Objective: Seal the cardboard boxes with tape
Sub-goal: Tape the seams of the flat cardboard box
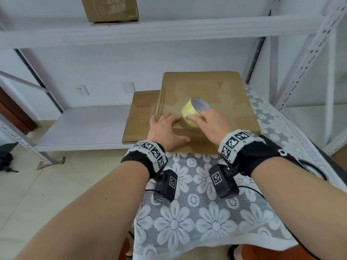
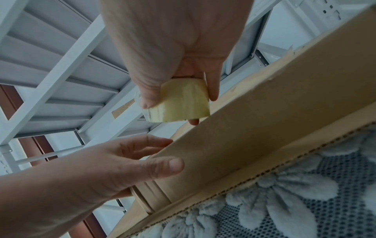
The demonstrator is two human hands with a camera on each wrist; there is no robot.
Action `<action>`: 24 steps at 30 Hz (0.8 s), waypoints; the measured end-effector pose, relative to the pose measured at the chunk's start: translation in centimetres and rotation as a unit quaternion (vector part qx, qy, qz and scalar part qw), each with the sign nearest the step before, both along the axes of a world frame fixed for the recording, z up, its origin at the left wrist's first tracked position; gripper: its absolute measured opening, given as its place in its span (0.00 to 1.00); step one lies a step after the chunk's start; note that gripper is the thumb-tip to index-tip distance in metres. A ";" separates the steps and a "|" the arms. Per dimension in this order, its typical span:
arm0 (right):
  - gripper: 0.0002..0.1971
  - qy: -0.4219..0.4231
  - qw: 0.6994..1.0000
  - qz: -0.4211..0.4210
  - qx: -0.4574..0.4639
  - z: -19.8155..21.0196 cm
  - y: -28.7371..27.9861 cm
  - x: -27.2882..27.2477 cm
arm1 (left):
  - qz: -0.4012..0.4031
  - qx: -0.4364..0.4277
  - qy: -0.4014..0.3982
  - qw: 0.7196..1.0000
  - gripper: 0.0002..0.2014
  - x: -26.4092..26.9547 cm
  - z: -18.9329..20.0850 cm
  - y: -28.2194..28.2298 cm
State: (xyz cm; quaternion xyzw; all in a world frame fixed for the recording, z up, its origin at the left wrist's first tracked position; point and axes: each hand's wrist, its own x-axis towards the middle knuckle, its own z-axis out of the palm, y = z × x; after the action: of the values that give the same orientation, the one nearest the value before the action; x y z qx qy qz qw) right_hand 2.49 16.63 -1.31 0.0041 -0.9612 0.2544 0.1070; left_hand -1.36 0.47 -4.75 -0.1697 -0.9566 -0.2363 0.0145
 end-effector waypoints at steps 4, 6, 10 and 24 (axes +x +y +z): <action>0.27 -0.002 1.000 -0.010 0.008 -0.3 -0.1 -0.3 | -0.006 -0.079 -0.055 0.995 0.58 0.7 0.3 -0.6; 0.27 -0.002 1.000 -0.015 0.000 -0.6 -0.3 -0.5 | -0.012 -0.142 -0.049 0.988 0.66 1.2 -0.1 -0.4; 0.27 0.012 1.000 -0.013 -0.011 -0.9 -0.4 -0.6 | -0.018 -0.178 0.003 0.984 0.65 1.5 -0.7 0.0; 0.16 -0.080 0.990 0.010 0.119 -0.1 0.4 -1.0 | 0.059 -0.027 0.037 0.997 0.27 -0.7 -0.3 0.3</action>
State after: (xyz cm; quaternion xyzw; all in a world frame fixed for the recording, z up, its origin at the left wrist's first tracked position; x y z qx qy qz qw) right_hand 1.50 17.08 -1.43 0.0064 -0.9899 0.1389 0.0258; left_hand -2.05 0.81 -5.00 -0.1220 -0.9698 -0.2024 0.0596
